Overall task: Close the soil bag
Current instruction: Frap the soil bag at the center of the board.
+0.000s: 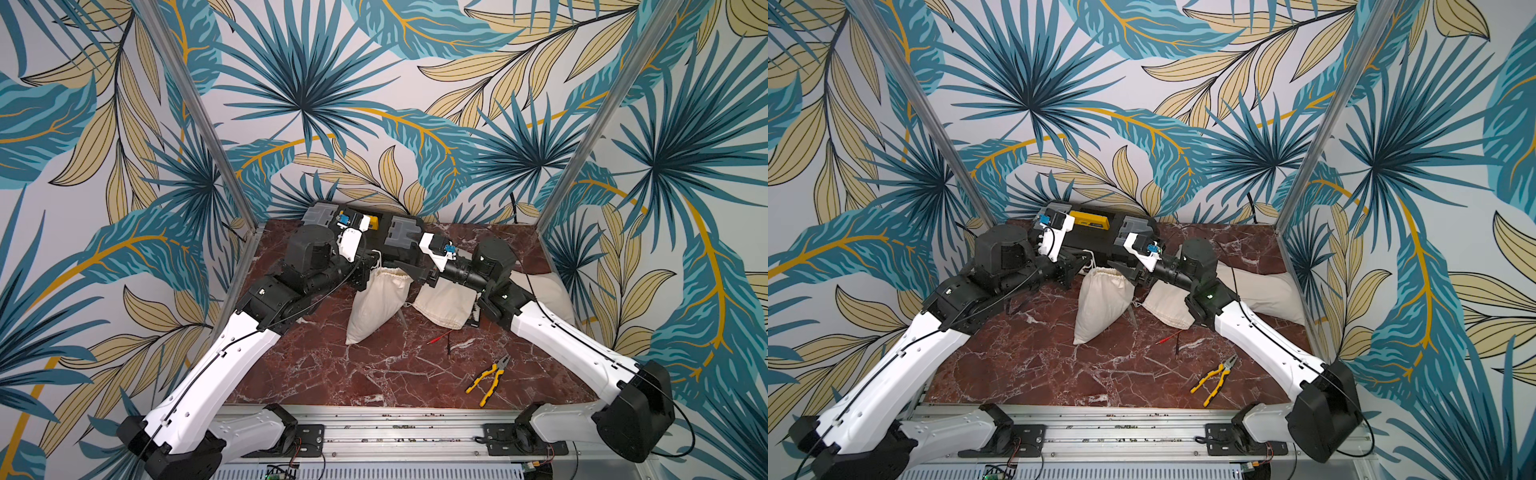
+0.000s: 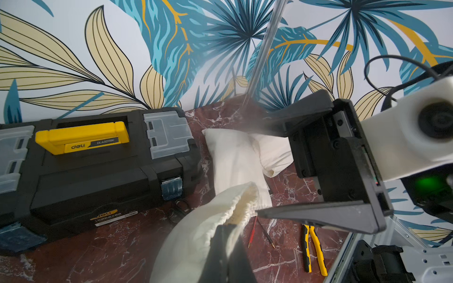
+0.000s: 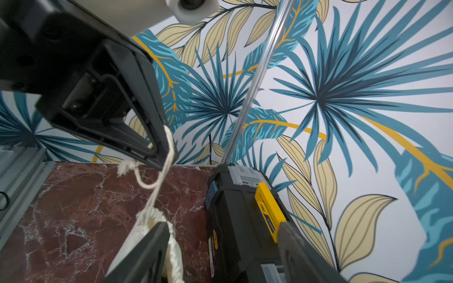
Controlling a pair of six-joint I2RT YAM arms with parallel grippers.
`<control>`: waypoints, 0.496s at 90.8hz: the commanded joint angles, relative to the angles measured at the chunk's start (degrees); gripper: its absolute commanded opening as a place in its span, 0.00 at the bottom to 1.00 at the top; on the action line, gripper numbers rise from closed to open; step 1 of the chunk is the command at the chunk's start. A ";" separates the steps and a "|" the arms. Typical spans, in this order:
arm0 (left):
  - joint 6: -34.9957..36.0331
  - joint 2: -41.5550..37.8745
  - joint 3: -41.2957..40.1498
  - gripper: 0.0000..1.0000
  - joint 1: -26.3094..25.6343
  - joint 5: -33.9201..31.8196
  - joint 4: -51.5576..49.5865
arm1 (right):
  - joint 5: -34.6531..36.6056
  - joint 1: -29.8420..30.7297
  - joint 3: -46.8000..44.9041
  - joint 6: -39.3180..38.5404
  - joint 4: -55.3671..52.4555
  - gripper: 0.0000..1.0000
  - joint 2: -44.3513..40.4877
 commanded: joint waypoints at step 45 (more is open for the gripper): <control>-1.10 -5.71 -1.02 0.00 0.25 -0.15 5.27 | 6.80 8.29 2.40 6.85 0.85 0.14 8.28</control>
